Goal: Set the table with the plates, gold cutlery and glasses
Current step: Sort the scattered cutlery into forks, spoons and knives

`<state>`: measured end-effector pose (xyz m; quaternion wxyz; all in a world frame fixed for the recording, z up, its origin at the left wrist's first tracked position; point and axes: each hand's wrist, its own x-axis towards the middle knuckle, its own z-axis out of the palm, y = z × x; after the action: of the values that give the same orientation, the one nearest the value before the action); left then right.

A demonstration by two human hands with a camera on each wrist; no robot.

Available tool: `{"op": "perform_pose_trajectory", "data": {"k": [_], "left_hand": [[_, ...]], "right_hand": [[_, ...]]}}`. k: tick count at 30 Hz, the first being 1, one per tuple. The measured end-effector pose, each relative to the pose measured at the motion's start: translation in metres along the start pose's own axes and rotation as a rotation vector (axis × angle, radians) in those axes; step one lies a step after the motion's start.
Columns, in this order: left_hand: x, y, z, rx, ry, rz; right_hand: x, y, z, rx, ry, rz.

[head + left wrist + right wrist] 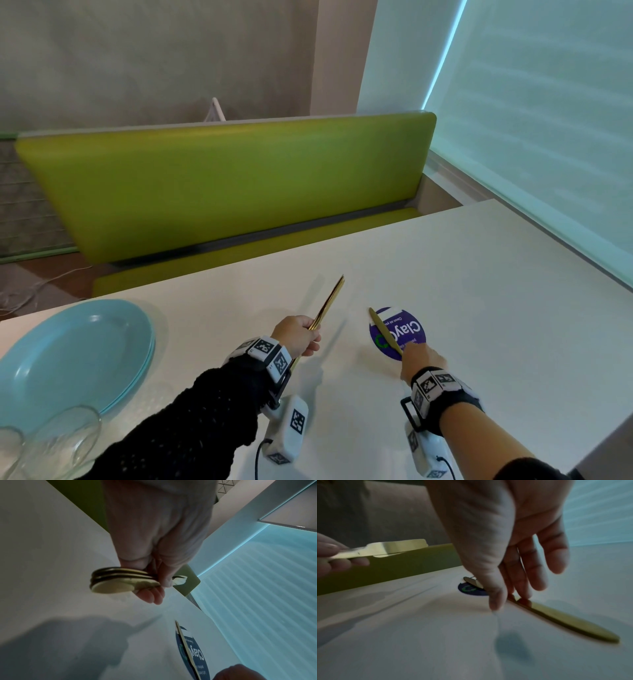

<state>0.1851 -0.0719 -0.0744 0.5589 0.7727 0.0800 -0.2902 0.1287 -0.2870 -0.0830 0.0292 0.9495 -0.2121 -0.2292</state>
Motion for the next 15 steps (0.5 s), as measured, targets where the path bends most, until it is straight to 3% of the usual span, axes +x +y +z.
{"op": "perform_pose_trajectory", "data": {"k": [15], "left_hand": [[0.006, 0.003, 0.004, -0.006, 0.018, 0.000]], "right_hand": [[0.010, 0.001, 0.006, 0.187, 0.017, 0.136]]}}
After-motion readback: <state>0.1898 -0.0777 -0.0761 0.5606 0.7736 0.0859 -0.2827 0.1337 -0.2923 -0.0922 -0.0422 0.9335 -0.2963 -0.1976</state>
